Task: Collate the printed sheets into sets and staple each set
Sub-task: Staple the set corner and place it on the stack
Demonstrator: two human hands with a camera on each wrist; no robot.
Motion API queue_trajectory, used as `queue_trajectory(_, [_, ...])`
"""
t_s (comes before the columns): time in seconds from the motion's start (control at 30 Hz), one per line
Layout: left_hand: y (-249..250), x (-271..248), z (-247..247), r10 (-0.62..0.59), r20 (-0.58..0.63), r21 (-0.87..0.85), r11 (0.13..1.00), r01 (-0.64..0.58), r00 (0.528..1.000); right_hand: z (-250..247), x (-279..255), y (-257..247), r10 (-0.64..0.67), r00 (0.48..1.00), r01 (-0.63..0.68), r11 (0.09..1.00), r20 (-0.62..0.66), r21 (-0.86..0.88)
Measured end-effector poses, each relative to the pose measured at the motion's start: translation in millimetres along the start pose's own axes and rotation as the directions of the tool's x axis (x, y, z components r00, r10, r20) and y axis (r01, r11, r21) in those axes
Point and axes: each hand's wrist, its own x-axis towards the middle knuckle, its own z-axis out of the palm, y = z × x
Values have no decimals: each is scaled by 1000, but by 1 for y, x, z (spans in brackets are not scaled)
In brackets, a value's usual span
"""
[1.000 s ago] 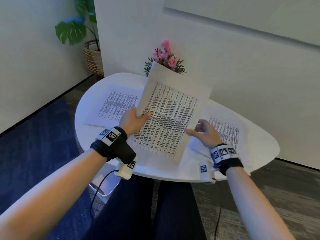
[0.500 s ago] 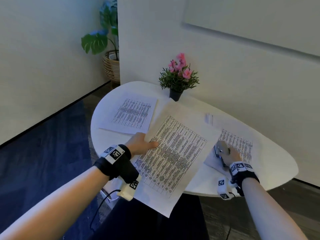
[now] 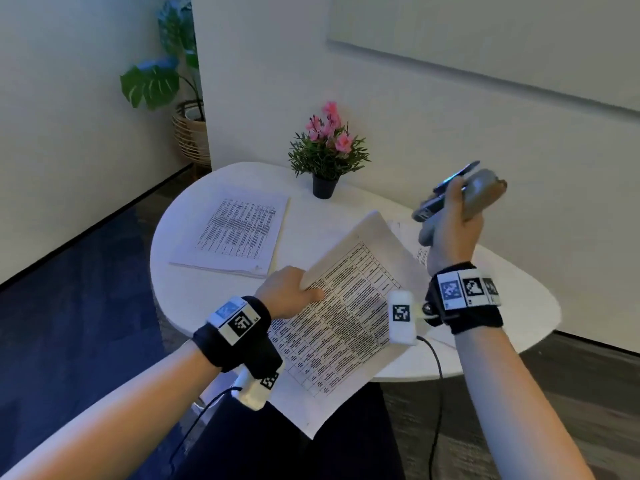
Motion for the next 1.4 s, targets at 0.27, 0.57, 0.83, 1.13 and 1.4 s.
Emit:
queue_trajectory(0.27, [-1,-2,-1,24,-23,31,999,-24,999,27,-10,29,52,997,-45,994,58,-103])
queue_trajectory(0.57, [-4,0,0,52,-41,70,996,-49,998,32,-8,36,32,999,-30,996,29,-83])
queue_trajectory(0.83, [-2,3,6,54,-30,129,990,-49,998,45,-11,35,-9,1000,9,1000,4,-4])
queue_trajectory(1.13, [-13,12,0,-5,-32,95,995,8,999,27,29,64,219,973,-176,908,72,-380])
queue_trajectory(1.4, [-38,11,-43,-67,-217,-47,997,58,974,-89,79,131,500,846,-335,227,-186,-915])
